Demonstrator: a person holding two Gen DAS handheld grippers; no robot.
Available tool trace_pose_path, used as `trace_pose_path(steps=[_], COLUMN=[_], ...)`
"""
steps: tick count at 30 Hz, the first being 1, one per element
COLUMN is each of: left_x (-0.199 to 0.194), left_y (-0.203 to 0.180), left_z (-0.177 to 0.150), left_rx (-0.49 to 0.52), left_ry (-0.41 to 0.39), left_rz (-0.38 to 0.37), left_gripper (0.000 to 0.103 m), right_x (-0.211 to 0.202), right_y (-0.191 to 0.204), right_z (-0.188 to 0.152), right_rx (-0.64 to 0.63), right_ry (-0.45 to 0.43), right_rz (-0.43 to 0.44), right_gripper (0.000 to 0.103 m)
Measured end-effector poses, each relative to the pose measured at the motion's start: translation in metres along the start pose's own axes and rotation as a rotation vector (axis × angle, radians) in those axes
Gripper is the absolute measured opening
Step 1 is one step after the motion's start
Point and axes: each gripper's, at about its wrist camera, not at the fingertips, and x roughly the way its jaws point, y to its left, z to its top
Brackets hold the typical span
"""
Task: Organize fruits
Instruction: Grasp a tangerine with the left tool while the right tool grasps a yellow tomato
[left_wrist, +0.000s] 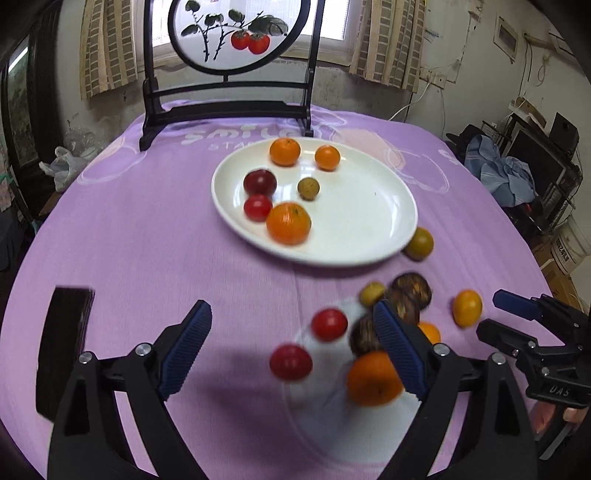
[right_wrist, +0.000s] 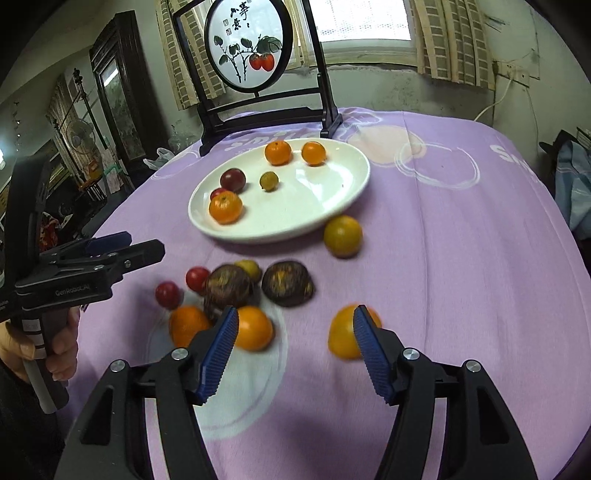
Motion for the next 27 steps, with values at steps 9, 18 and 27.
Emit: trace_pose_path(steps=[9, 18, 27], left_x=[-0.015, -0.005, 0.015], left_y=[-0.002, -0.021, -0.044], left_z=[-0.045, -0.068, -0.064], left_rx=[-0.022, 0.011, 0.070], left_ry=[0.029, 0.094, 0.114], left_rz=[-0.035, -0.053, -0.056], left_gripper=[0.088, 0.088, 0.082], right_x=[-0.003, 0.000, 0.002], right_y=[0.010, 0.010, 0.001], right_z=[-0.045, -0.061, -0.064], right_rx=[0.007, 0.006, 0.050], right_ry=[0.057, 0.081, 0.073], right_rz=[0.008, -0.011, 0.044], right_gripper=[0.065, 0.065, 0.068])
